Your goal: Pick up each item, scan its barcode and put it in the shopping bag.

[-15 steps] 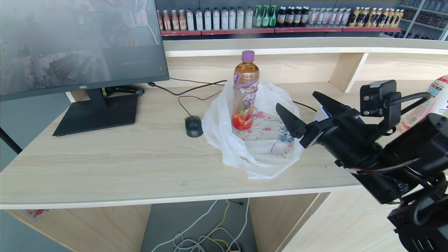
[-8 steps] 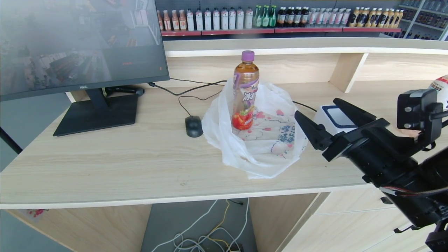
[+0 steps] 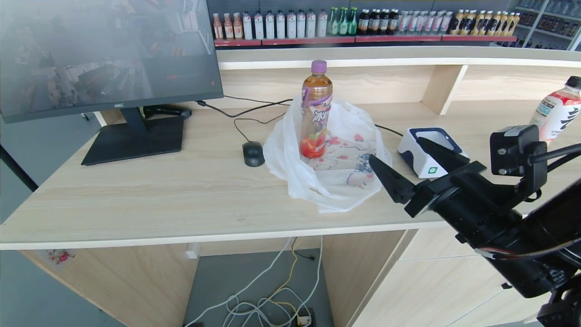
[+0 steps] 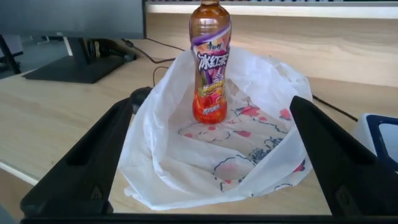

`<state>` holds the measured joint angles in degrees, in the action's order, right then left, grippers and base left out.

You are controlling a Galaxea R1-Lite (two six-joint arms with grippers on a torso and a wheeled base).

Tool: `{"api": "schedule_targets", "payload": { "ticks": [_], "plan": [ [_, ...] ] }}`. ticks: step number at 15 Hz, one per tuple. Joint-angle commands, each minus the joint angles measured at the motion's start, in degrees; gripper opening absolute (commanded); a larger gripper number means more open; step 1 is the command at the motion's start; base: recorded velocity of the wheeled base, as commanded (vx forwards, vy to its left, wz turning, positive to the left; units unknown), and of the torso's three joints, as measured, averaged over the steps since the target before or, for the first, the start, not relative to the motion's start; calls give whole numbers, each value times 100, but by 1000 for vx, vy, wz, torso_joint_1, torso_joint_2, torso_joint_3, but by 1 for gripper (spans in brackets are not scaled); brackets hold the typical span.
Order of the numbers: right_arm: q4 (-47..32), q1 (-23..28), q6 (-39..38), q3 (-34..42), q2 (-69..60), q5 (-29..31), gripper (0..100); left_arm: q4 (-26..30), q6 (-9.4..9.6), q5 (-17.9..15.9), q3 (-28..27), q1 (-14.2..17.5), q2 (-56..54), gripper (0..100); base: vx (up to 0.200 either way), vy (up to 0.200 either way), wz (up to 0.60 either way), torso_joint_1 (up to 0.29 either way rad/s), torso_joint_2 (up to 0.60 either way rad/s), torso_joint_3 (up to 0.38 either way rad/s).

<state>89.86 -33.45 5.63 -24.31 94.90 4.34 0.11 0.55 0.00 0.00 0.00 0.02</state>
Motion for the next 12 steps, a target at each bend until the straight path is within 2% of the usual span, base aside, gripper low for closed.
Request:
{"api": "schedule_targets", "payload": {
  "ticks": [1,12],
  "plan": [
    [14,-144,-1,-48,257,-3,100,-2,-11,0,0,0,6,100,0,-200,0,22,17,-2],
    [14,-188,17,-127,318,5,100,-11,-46,0,0,0,6,100,0,-200,0,3,4,1]
  ]
}}
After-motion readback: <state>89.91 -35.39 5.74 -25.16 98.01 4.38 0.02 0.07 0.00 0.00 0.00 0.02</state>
